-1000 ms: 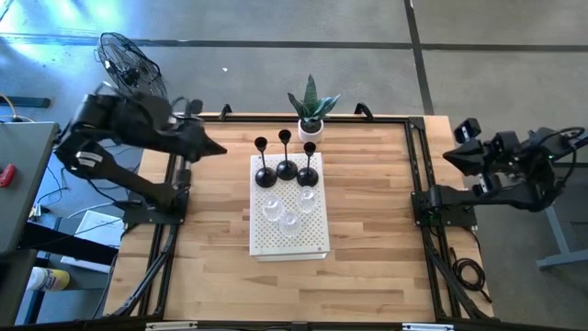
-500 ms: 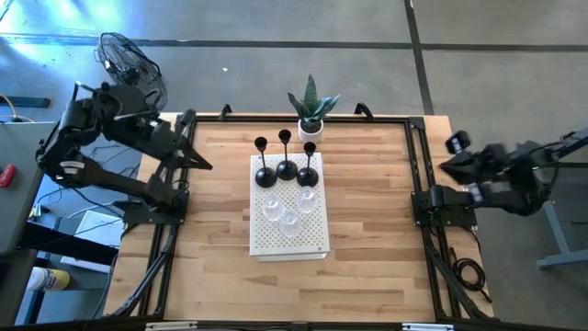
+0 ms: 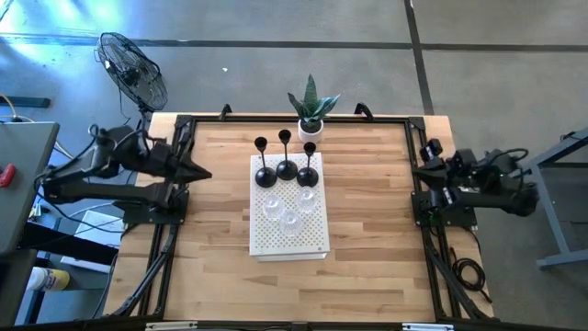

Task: Pick & Place candle stick holders
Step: Return to Home Position

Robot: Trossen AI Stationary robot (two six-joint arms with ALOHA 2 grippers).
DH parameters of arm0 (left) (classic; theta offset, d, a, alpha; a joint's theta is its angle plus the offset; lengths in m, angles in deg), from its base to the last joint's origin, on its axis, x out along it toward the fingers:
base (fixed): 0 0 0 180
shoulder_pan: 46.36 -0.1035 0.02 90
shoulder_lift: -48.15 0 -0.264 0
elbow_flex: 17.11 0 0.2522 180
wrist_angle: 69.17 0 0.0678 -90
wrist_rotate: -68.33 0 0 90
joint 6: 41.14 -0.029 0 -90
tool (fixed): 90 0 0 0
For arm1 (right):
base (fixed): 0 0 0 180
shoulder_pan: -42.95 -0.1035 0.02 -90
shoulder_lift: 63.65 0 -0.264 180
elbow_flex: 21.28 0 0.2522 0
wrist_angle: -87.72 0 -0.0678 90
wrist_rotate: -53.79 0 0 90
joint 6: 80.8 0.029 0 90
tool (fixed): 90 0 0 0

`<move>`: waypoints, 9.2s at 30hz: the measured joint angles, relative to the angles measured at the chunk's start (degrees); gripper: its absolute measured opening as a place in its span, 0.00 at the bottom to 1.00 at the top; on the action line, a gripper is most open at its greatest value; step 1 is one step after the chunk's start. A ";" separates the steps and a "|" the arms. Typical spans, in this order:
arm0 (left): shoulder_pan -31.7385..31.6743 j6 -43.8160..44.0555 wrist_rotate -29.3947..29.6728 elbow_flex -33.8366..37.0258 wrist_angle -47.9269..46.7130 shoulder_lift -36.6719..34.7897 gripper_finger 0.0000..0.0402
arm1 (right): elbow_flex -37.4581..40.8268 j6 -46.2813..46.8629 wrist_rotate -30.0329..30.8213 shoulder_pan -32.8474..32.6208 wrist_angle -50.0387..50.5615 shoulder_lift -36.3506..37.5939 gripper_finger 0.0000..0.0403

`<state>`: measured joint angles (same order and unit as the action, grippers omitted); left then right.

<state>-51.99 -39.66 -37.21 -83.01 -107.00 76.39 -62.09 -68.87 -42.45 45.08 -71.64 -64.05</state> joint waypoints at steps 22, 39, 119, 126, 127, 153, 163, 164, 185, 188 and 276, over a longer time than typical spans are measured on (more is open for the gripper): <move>0.00 10.13 5.10 19.28 13.20 -9.02 0.00 | 18.21 6.00 -1.17 0.02 -25.65 0.07 0.00; 0.01 18.59 2.44 30.32 28.11 -9.04 0.00 | 26.43 11.23 -0.53 0.00 -36.59 0.06 0.00; 0.02 33.34 12.37 51.43 25.01 -8.87 0.00 | 26.56 9.68 1.99 0.00 -23.43 0.04 0.00; 0.00 33.52 17.45 51.43 24.82 -8.88 0.00 | 26.58 7.27 1.99 0.00 -22.32 0.04 0.00; 0.01 33.58 17.45 51.43 24.91 -8.89 0.00 | 26.58 6.56 1.94 0.02 -22.11 0.04 0.00; 0.02 35.91 15.99 51.43 24.76 -8.89 0.00 | 26.56 2.56 2.93 0.02 -8.69 -0.24 0.00; 0.90 35.93 16.11 51.43 24.75 -9.29 0.00 | 26.56 2.56 2.90 0.02 -8.56 -0.24 0.00; 1.17 35.93 16.06 51.43 24.73 -9.52 0.00 | 26.56 2.56 2.90 0.02 -8.54 -0.24 0.00; 5.35 35.97 15.66 50.84 24.32 -27.82 0.00 | 26.54 2.56 2.88 0.02 -8.43 -0.26 0.00; 5.35 35.97 15.68 50.28 23.86 -27.90 0.00 | 26.54 2.57 2.86 0.01 -8.45 -0.27 0.00; 5.27 35.94 15.75 49.90 23.49 -27.86 0.00 | 26.51 2.56 2.85 0.00 -8.47 -0.28 0.00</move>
<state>-46.72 -3.72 -21.46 -33.11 -83.51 48.53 -35.57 -66.32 -39.61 45.08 -80.11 -64.33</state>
